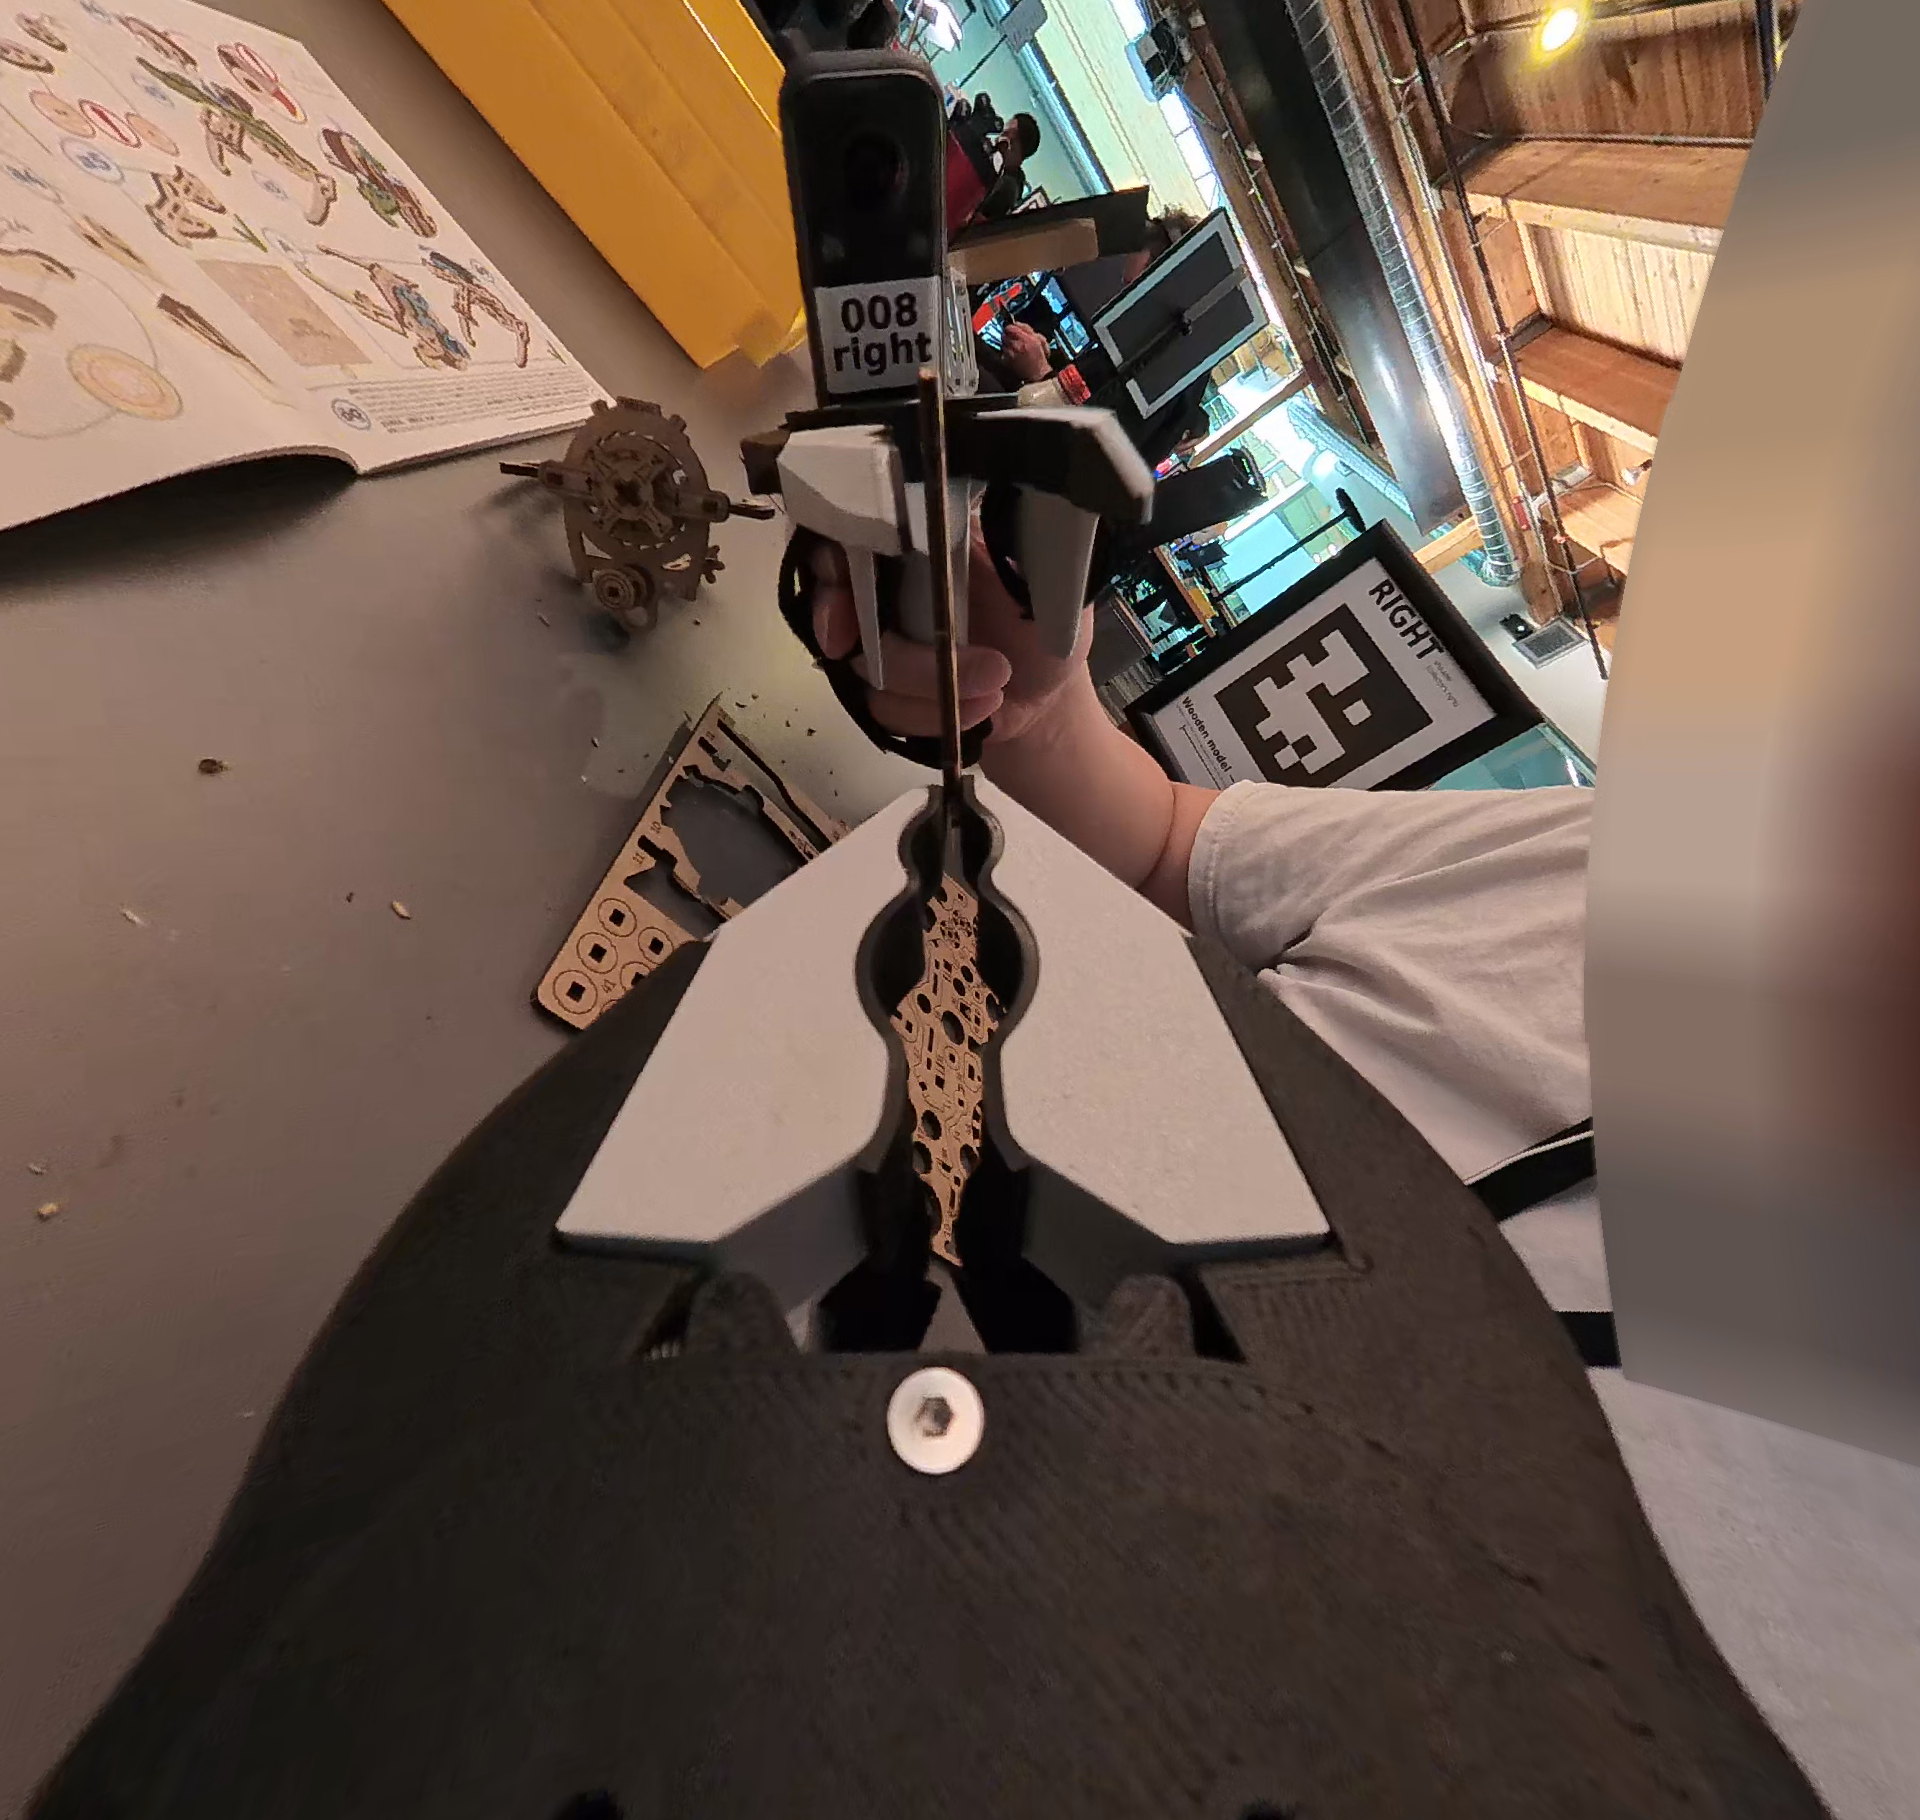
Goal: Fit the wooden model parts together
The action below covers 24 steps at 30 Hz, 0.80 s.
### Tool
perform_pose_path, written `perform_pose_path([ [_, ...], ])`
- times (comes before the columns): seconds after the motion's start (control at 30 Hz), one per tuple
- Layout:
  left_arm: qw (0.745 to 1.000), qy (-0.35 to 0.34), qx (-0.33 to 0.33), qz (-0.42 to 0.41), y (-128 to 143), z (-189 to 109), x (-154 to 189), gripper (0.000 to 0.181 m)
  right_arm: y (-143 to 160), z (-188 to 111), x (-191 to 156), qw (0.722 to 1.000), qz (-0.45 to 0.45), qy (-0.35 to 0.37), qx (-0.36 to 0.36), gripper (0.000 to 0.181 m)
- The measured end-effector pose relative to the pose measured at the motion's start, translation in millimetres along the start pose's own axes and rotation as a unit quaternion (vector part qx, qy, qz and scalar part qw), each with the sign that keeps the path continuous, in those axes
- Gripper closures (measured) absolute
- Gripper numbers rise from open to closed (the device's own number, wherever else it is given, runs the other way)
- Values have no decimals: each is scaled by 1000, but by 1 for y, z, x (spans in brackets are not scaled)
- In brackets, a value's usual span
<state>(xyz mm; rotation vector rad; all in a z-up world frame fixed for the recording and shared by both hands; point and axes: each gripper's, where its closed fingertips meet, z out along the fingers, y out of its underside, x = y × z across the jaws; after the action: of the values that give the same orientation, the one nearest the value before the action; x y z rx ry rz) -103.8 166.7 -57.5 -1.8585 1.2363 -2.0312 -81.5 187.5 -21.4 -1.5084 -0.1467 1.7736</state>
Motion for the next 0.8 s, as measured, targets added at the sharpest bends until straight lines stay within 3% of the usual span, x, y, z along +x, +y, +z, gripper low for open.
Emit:
perform_pose_path([
  [0.23,999,-31,-5,17,2,0,-8,181,29,9,23,994,-32,73,-74,156],
  [0.37,999,-45,-15,23,5,2,-11,181,37,12,28,992,-48,87,-84,178],
  [0.8,996,-70,-33,36,10,4,-18,181,41,10,36,992,-17,94,-82,180],
])
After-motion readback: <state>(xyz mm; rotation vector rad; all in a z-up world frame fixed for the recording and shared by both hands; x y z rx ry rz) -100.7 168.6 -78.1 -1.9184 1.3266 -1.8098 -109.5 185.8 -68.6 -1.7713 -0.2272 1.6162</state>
